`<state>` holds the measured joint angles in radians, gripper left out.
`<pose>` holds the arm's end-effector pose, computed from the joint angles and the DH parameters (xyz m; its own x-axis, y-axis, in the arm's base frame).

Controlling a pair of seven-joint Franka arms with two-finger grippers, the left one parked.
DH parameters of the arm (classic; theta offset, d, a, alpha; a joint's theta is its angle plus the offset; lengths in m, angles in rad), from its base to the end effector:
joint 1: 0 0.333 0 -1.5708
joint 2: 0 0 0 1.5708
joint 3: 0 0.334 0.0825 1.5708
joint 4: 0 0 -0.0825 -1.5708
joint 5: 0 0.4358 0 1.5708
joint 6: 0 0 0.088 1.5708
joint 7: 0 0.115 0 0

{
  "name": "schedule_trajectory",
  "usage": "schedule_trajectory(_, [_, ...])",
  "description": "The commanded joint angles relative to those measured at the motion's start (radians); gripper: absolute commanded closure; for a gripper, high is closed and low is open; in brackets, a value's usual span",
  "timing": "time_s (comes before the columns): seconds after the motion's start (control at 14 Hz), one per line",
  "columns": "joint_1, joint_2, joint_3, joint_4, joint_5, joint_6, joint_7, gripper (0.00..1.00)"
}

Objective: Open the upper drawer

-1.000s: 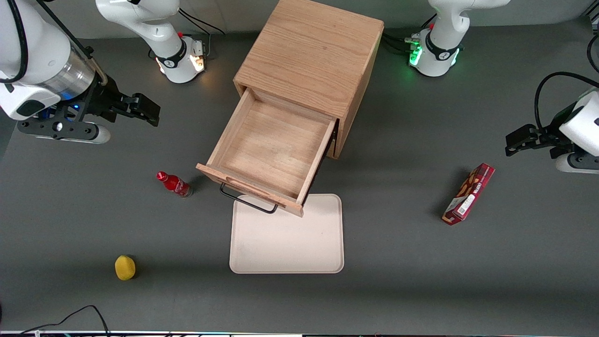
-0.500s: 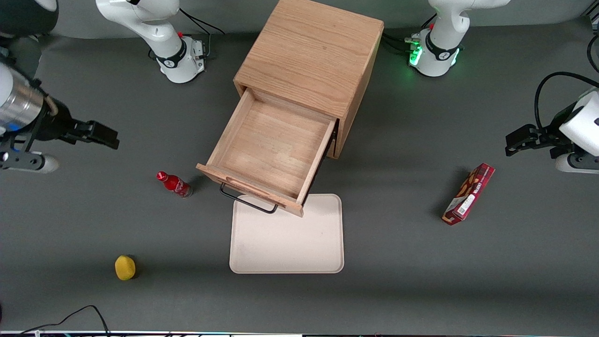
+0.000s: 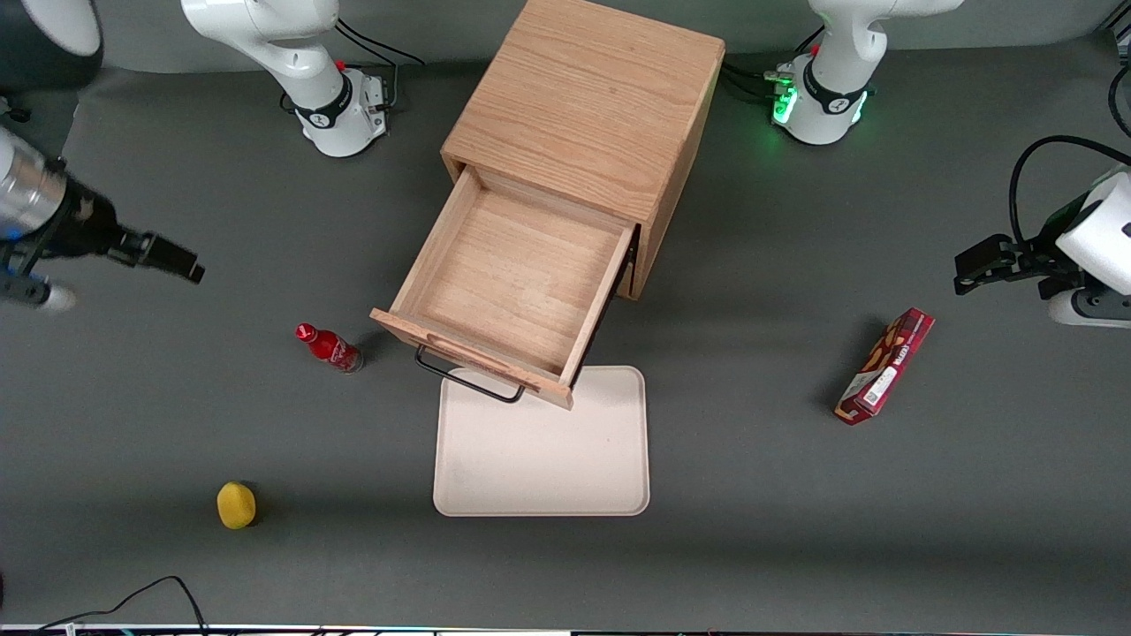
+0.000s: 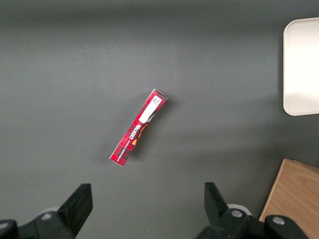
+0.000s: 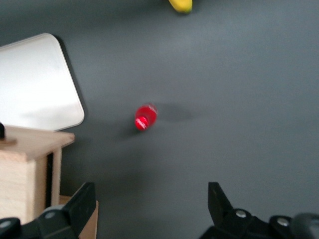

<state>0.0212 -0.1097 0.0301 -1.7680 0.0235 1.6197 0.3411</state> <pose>0.5694 0.0326 0.5998 0.9569 -0.2871 -0.0432 -0.2876 -0.9577 -0.0060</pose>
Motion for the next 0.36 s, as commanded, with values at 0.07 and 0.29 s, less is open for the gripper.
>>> schedule_trajectory(0.07, [0.005,-0.107,-0.013,-0.121,-0.014,0.048,-0.014,0.0])
schedule_trajectory(0.29, [0.003,-0.042,-0.013,-0.009,-0.022,-0.038,-0.007,0.0])
